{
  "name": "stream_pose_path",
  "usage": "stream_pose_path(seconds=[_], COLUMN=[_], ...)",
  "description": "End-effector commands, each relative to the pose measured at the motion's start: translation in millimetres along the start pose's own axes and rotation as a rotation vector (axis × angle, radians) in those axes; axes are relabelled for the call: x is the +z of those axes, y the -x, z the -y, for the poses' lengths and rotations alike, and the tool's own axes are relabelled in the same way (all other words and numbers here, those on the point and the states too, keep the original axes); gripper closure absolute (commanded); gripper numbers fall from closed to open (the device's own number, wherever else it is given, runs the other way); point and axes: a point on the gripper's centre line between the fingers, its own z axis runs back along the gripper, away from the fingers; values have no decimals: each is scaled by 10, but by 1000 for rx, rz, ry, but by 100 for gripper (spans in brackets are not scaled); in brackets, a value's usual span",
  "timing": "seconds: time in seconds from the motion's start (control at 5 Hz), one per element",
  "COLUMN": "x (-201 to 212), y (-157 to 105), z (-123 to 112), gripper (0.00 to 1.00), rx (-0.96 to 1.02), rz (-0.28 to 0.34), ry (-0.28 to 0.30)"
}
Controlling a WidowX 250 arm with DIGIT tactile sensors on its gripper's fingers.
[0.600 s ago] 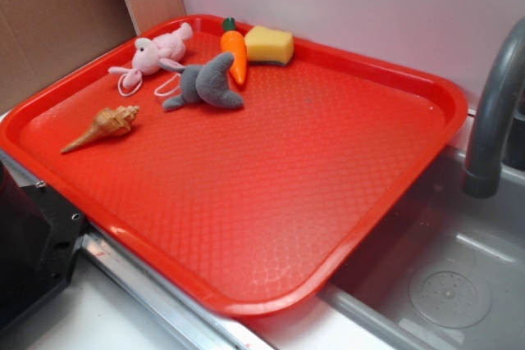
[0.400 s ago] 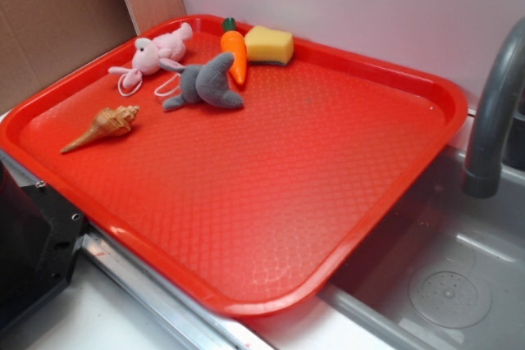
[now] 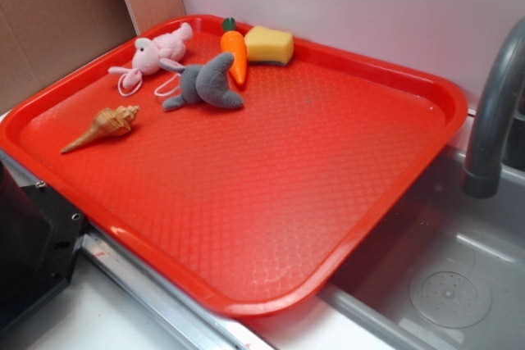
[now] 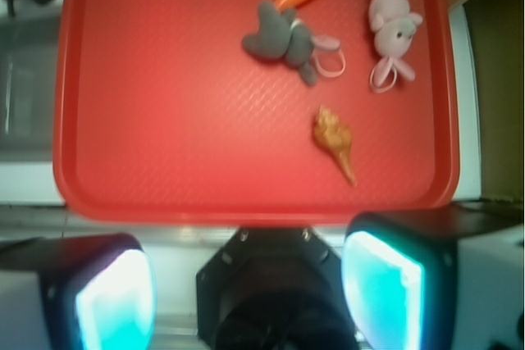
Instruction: Grab the pink bunny.
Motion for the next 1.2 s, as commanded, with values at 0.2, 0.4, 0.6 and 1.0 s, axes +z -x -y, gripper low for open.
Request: stream_pose_path(seconds=[0.2, 0.4, 0.6, 1.0], x=[-595, -810, -1050, -1553], y=[-624, -867, -1082, -1458], z=[-852, -1090, -1262, -1557], gripper=[0, 0, 0, 0], rx=[67, 104, 132, 165], rz=[158, 180, 185, 115], ry=[-52, -82, -131, -196])
